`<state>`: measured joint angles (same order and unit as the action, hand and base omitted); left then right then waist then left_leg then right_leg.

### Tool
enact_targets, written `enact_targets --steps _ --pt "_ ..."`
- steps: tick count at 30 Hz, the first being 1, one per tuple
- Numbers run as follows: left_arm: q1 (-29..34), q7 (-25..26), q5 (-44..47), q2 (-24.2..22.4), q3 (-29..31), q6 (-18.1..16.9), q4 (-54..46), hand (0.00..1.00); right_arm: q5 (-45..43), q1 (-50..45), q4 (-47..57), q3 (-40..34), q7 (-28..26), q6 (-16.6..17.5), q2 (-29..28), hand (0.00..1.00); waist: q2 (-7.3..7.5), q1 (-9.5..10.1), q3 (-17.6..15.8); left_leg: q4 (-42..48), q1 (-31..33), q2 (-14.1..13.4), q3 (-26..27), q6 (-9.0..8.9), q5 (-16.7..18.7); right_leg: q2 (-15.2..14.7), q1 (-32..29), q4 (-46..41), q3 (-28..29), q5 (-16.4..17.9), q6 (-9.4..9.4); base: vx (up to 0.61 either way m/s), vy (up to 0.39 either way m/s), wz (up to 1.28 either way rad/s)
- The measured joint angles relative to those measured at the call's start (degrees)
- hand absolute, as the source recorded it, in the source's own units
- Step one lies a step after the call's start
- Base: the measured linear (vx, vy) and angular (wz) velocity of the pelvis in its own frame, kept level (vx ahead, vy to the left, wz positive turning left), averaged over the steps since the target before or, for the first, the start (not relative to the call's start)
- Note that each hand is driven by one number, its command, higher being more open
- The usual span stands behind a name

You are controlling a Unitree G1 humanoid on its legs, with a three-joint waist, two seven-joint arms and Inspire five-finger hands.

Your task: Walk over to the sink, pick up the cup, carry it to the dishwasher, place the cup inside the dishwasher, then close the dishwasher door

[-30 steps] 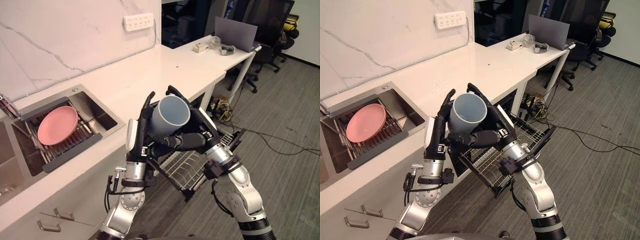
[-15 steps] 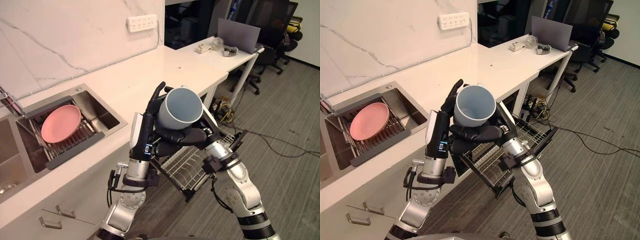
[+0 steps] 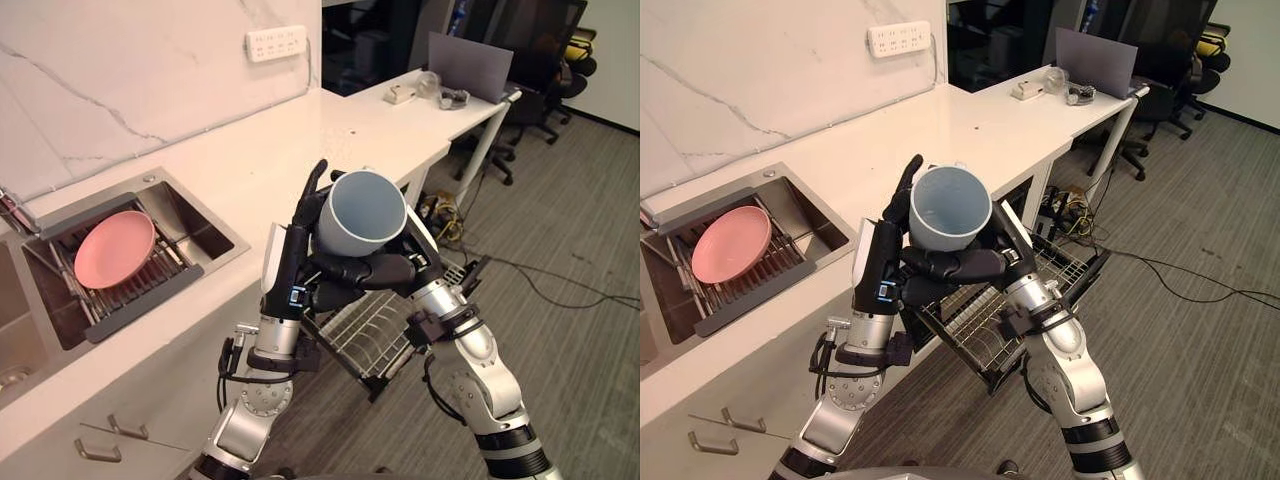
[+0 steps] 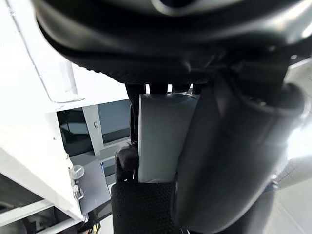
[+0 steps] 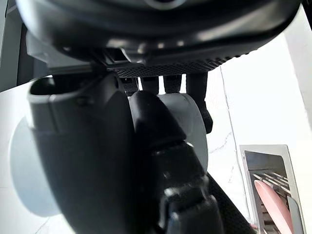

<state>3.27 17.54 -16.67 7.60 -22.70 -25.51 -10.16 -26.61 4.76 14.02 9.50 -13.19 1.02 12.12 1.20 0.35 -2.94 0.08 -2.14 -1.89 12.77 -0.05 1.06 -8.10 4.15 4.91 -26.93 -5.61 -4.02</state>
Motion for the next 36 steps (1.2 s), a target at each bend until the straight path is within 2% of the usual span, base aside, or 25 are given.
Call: enact_targets --steps 8,12,16,20,27,29,32,36 --pt "2.2 -2.1 2.1 0.4 -0.6 -2.7 1.7 1.00 -0.3 0.0 0.0 -0.5 1.1 0.3 -0.4 0.00 0.32 -0.29 -0.2 -0.1 0.0 0.0 0.1 0.00 0.0 0.0 -0.1 0.0 0.1 0.0 -0.01 0.00 0.000 0.00" --pt "5.4 -3.5 2.0 1.0 -1.3 -2.6 4.8 1.00 -1.5 0.6 0.1 -5.9 4.9 4.2 -4.2 0.00 0.37 -0.23 -0.3 -0.2 0.0 0.1 0.0 0.00 0.0 -0.1 -0.1 0.0 0.0 0.0 -0.02 0.00 0.000 0.00" --pt "7.0 -4.4 2.0 1.2 -1.1 -1.8 6.6 1.00 -3.7 1.4 0.4 -11.1 6.9 7.2 -4.6 0.00 0.81 -0.43 -1.1 -0.2 -0.1 0.1 0.0 0.00 0.0 -0.1 0.0 0.0 -0.1 0.0 -0.02 0.00 0.000 0.00" --pt "6.7 -4.3 2.0 0.8 0.0 -1.8 5.8 1.00 -3.7 1.1 0.5 -11.2 6.8 7.2 -4.6 0.00 0.69 -1.18 -1.2 -0.2 0.0 0.1 0.0 0.00 0.0 -0.1 0.0 0.0 -0.2 0.0 -0.02 0.00 0.000 0.00" --pt "6.3 -4.2 2.0 0.2 1.6 -1.8 5.4 1.00 -3.7 -0.4 0.5 -11.3 6.7 7.2 -4.6 0.00 0.69 -1.06 -1.2 -0.2 0.1 0.1 -0.3 0.01 0.0 -0.1 0.1 0.0 -0.5 0.0 -0.02 0.00 0.000 0.02" --pt "6.3 -6.6 3.0 0.1 2.2 -1.8 5.4 1.00 -3.5 -1.2 0.5 -11.4 6.6 7.1 -4.6 0.00 0.67 -1.09 -1.3 -0.2 0.1 0.1 -0.3 0.00 0.0 -0.1 0.0 0.0 -0.4 0.0 -0.02 0.00 0.000 0.00" --pt "6.5 -14.7 9.1 0.2 2.6 -0.7 5.7 1.00 -2.9 -2.3 0.5 -12.1 6.5 7.0 -4.6 0.00 0.64 -1.18 -1.3 -0.1 0.1 0.1 -0.2 0.00 0.0 -0.1 0.0 0.0 -0.3 0.0 -0.02 0.00 0.000 -0.01" --pt "8.0 -30.6 22.0 1.2 1.9 3.0 10.8 1.00 -2.1 -5.9 0.0 -15.7 5.2 5.0 -4.3 0.00 0.51 -1.60 -1.5 -0.1 0.1 0.1 0.4 0.00 0.0 -0.1 -0.4 0.0 0.3 0.0 -0.06 0.00 0.000 -0.06"
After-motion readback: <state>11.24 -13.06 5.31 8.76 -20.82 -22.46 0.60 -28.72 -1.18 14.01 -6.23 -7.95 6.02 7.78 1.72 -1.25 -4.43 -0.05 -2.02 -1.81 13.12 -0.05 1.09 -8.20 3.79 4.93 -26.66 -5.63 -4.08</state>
